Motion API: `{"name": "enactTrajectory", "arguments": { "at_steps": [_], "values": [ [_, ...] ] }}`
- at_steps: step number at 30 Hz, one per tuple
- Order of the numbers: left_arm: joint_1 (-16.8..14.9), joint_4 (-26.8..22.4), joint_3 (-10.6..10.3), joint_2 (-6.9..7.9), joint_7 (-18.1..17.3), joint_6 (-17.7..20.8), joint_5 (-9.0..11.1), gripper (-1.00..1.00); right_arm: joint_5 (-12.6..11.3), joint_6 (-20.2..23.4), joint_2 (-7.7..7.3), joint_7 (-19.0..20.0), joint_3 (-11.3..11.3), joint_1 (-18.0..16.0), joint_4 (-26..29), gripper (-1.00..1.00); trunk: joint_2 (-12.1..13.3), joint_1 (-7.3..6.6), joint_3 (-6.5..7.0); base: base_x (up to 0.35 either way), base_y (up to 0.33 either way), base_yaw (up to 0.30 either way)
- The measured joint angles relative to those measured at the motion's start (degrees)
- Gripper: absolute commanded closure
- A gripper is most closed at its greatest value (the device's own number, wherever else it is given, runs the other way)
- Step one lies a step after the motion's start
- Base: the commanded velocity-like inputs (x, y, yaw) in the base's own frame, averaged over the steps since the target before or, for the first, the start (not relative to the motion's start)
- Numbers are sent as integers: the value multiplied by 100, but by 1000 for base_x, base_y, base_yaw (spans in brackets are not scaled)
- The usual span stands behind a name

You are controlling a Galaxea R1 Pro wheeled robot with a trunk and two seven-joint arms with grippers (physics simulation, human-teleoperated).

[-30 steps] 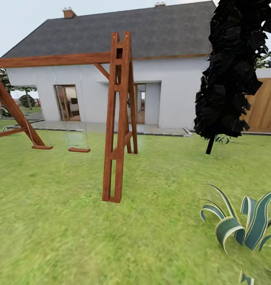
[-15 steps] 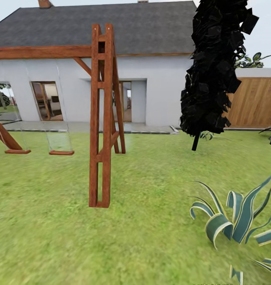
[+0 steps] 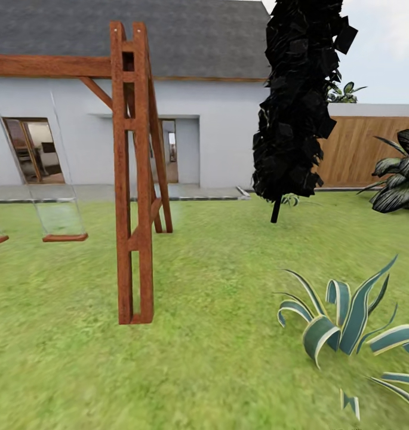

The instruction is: Take the three Easter eggs out of the wicker basket on the lawn in the garden, then place them on the lawn next to a single tree (choose any tree) so that all three eggs are next to the same tree and none are left in the basket.

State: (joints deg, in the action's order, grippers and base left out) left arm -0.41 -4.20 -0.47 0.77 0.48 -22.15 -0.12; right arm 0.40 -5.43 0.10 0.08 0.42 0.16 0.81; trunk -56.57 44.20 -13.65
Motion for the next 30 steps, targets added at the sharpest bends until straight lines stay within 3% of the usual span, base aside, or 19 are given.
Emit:
{"name": "enactTrajectory", "arguments": {
  "at_steps": [30],
  "values": [
    [0, -4, 0, 1, 0, 0, -1, -100, -11, 0, 8, 0, 0, 0, 9, -100, 0, 0, -7, 250, 243, -48]
  ]
}}
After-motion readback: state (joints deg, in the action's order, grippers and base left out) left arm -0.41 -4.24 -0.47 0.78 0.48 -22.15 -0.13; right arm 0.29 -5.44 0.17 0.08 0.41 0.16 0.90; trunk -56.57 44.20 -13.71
